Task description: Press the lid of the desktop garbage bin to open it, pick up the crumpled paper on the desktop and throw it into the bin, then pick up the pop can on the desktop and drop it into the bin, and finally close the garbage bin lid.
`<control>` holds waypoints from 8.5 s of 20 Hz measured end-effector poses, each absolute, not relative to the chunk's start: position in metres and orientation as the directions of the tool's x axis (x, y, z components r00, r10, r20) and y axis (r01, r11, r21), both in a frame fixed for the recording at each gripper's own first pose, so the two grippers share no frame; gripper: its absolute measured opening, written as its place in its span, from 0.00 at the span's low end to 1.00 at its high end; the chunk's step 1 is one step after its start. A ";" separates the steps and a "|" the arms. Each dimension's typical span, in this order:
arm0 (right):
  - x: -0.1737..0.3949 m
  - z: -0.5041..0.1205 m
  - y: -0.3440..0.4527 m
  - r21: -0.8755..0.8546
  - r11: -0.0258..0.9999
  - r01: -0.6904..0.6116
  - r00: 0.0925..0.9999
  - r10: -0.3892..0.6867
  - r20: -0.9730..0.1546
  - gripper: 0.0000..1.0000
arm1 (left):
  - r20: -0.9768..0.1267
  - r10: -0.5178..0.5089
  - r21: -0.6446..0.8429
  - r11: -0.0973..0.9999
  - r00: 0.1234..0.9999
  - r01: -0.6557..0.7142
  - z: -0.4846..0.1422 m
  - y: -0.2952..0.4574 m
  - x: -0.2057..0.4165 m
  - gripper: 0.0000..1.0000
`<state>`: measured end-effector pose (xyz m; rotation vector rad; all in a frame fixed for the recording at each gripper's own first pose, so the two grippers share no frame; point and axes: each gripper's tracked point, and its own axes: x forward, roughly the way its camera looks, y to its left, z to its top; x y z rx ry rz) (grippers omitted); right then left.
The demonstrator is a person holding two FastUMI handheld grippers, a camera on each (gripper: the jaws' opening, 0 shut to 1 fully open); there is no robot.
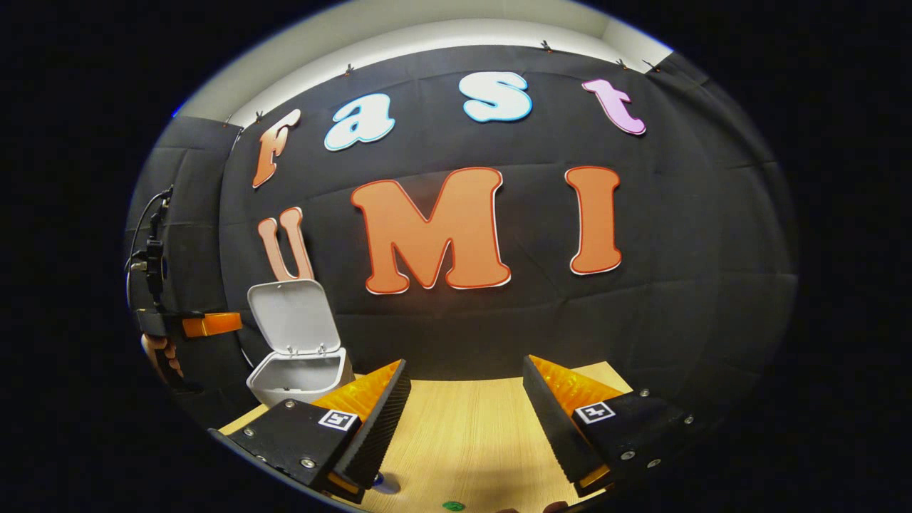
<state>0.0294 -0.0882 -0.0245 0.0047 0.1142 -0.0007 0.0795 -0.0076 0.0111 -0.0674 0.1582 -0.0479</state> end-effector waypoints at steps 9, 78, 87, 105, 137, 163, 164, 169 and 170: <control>0.034 -0.039 -0.075 -0.001 0.999 -0.046 0.986 0.045 -0.163 0.95 | -0.106 -0.060 -0.022 0.998 0.993 0.058 0.013 -0.018 0.080 0.88; -0.044 -0.274 -0.070 0.048 0.988 -0.149 0.417 0.107 -0.902 0.04 | -0.318 -0.149 -0.044 0.989 0.936 0.142 -0.089 0.032 0.080 0.94; 0.021 -0.102 -0.047 -0.050 0.965 -0.257 0.695 0.149 -0.703 0.04 | -0.320 -0.162 -0.062 0.987 0.934 0.150 -0.092 0.031 0.067 0.94; 0.131 -0.009 0.153 -0.044 0.800 -0.599 0.701 0.497 -0.511 0.04 | -0.349 -0.030 -0.076 0.997 0.937 0.003 -0.104 0.109 0.035 0.94; 0.172 -0.035 0.149 0.020 0.883 -0.469 0.780 0.424 -0.460 0.96 | -0.362 -0.013 -0.094 0.995 0.932 -0.022 -0.111 0.129 0.035 0.94; 0.076 0.017 -0.105 -0.069 0.987 -0.142 0.924 0.107 -0.368 0.95 | -0.517 -0.352 -0.144 0.934 0.780 0.327 -0.200 -0.111 -0.002 0.97; 0.074 0.015 -0.109 -0.072 0.988 -0.140 0.921 0.103 -0.376 0.95 | -0.526 -0.361 -0.146 0.931 0.770 0.336 -0.209 -0.118 -0.003 0.97; 0.062 -0.003 -0.133 -0.076 0.989 -0.127 0.902 0.083 -0.423 1.00 | -0.585 -0.374 -0.150 0.922 0.720 0.357 -0.258 -0.147 -0.004 0.97; 0.060 -0.006 -0.137 -0.077 0.989 -0.124 0.899 0.079 -0.431 0.95 | -0.604 -0.375 -0.155 0.921 0.704 0.358 -0.268 -0.152 -0.007 0.97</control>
